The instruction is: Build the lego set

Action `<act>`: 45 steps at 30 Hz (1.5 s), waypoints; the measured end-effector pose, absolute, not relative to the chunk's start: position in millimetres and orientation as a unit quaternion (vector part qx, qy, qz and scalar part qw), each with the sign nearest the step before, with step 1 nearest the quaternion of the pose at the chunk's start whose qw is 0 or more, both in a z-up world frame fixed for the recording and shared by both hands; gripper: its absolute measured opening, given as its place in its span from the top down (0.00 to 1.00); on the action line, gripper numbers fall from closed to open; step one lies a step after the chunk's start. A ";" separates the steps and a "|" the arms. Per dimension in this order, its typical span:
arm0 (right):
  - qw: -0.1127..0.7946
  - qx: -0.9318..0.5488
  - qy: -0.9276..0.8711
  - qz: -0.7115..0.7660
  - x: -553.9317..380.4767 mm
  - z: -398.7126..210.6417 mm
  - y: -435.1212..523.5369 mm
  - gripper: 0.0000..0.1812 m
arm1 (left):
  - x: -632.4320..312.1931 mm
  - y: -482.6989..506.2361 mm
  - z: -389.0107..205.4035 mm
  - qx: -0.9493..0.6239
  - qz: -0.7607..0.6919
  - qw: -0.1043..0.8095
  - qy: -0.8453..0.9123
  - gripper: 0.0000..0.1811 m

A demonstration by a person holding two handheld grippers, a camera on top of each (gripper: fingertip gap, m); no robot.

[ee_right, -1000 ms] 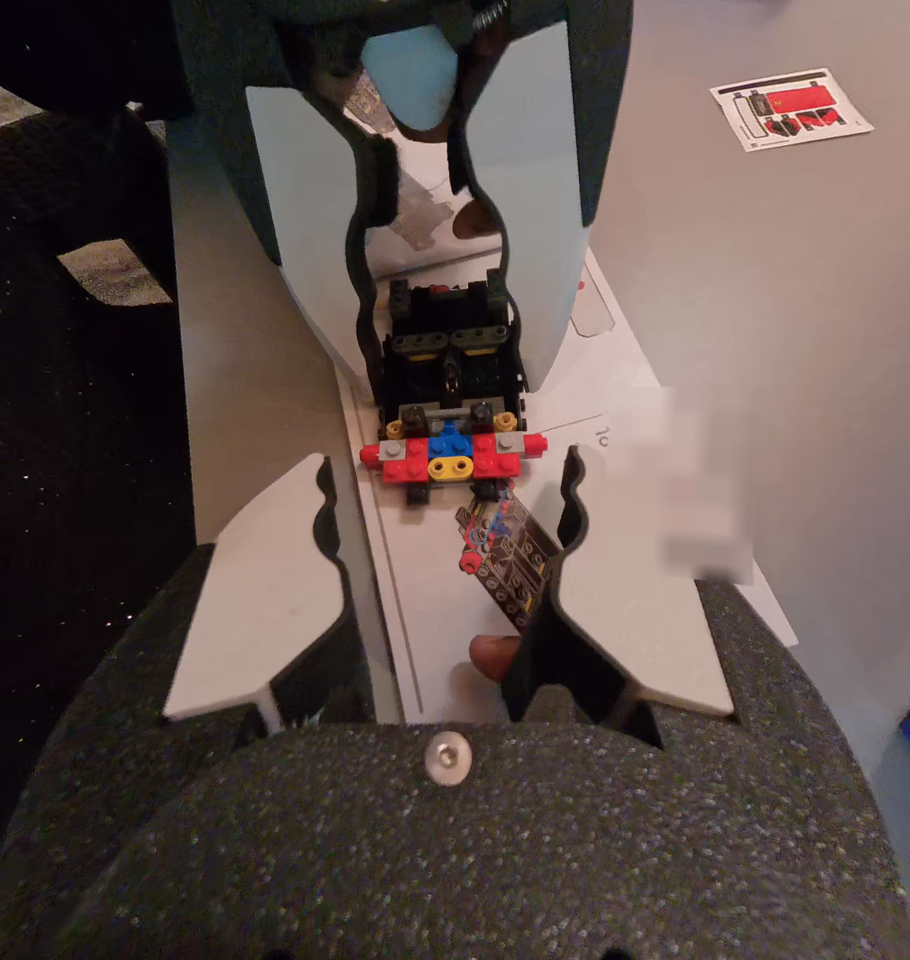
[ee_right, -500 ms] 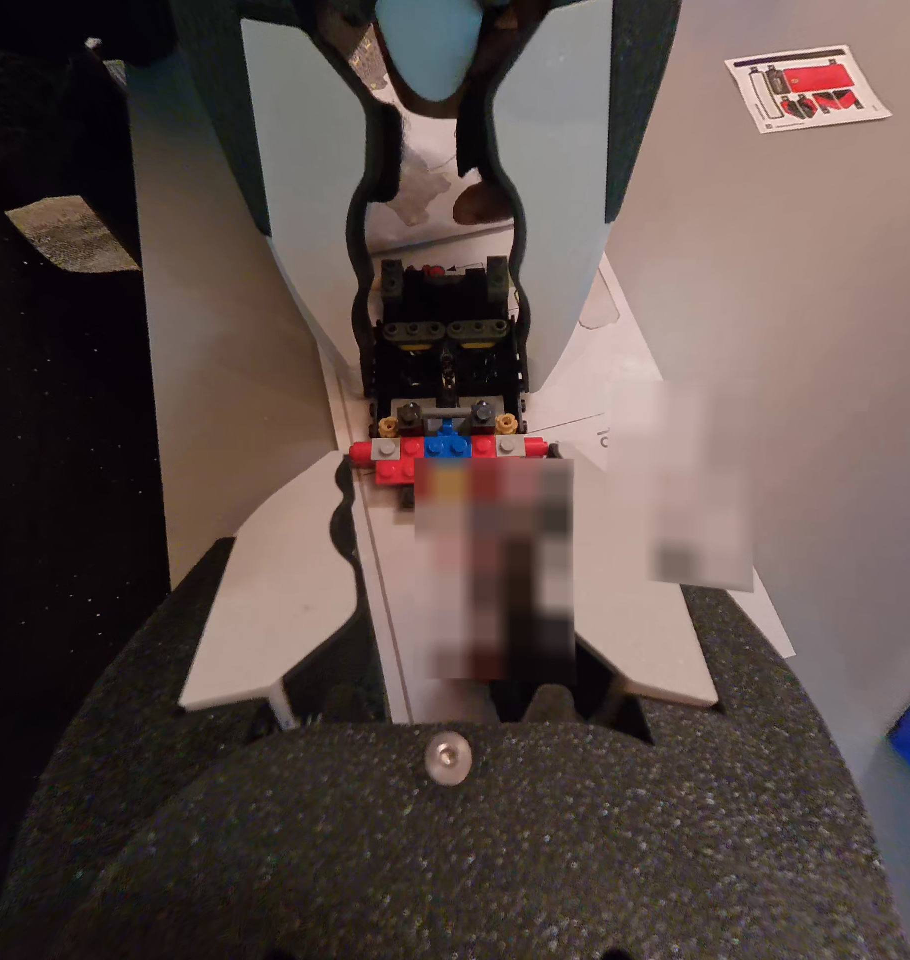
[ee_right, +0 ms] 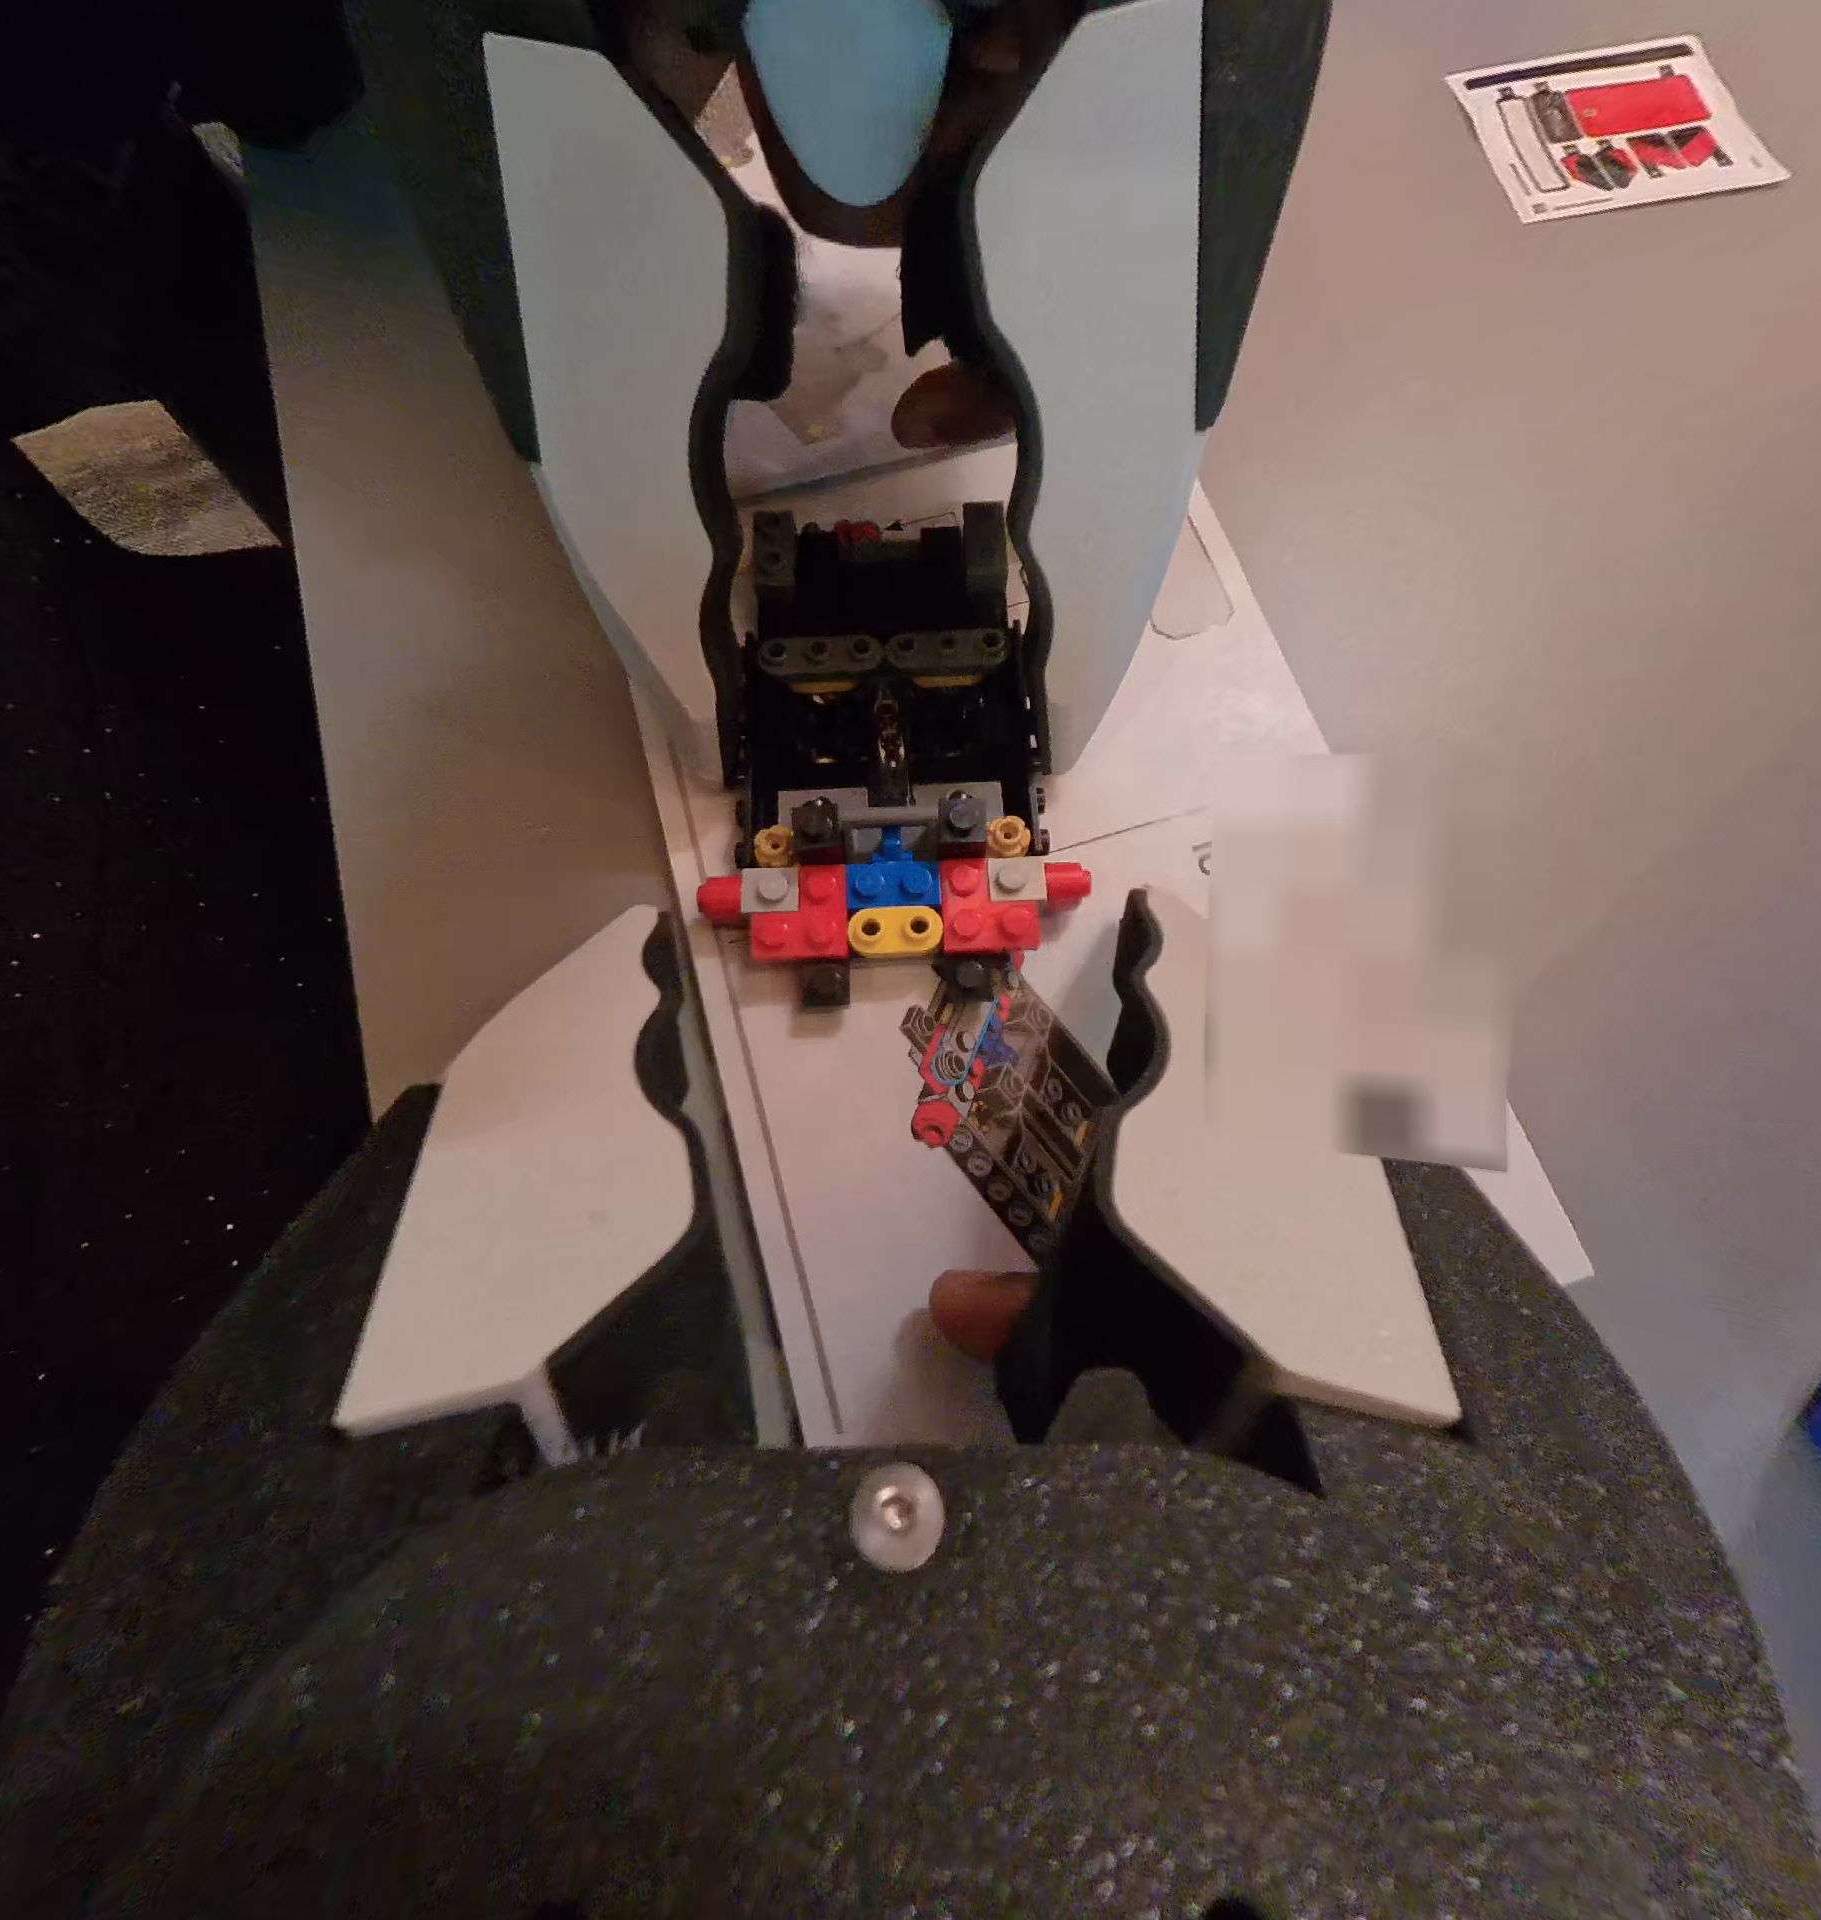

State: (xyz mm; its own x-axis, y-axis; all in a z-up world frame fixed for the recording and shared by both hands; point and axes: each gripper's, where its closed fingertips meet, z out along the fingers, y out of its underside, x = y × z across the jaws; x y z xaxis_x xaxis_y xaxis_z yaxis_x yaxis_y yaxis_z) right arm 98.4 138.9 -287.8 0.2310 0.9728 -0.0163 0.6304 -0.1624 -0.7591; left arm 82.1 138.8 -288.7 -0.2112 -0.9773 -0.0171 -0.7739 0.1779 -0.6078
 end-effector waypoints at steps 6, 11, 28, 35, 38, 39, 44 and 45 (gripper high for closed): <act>0.426 -0.719 -0.508 0.207 113.9 -269.6 134.6 0.69 | 83.2 144.4 -288.0 -0.643 -0.239 0.212 0.696 0.69; 0.506 -0.752 -0.388 0.167 127.6 -252.7 142.2 0.87 | 90.0 171.1 -282.3 -0.765 -0.222 0.285 0.532 0.69; 0.584 -0.713 -0.388 0.020 132.8 -230.8 160.7 0.93 | 110.5 166.1 -255.3 -0.774 -0.409 0.315 0.367 0.69; 0.579 -0.709 -0.401 0.002 132.8 -233.0 161.0 0.95 | 110.9 164.9 -258.2 -0.774 -0.399 0.314 0.378 0.69; 0.581 -0.700 -0.416 -0.016 132.9 -232.6 160.4 0.95 | 111.1 164.2 -258.5 -0.774 -0.396 0.312 0.383 0.69; 0.582 -0.696 -0.420 -0.022 132.7 -232.2 160.1 0.95 | 110.9 163.9 -258.4 -0.774 -0.393 0.312 0.386 0.69; 0.577 -0.688 -0.439 -0.038 133.1 -233.0 159.1 0.95 | 110.8 163.2 -259.1 -0.773 -0.387 0.310 0.395 0.69; 0.576 -0.684 -0.445 -0.045 133.5 -233.7 158.8 0.95 | 111.0 163.0 -259.6 -0.774 -0.387 0.308 0.396 0.69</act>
State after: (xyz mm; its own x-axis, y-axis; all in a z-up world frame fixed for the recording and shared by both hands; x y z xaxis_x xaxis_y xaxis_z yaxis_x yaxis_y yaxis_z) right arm 133.5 158.8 -233.7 0.6000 0.5571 0.5742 0.6611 0.0590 -0.7480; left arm 111.0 163.0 -259.6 0.3871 -0.8514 0.3539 -0.3743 -0.4959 -0.7836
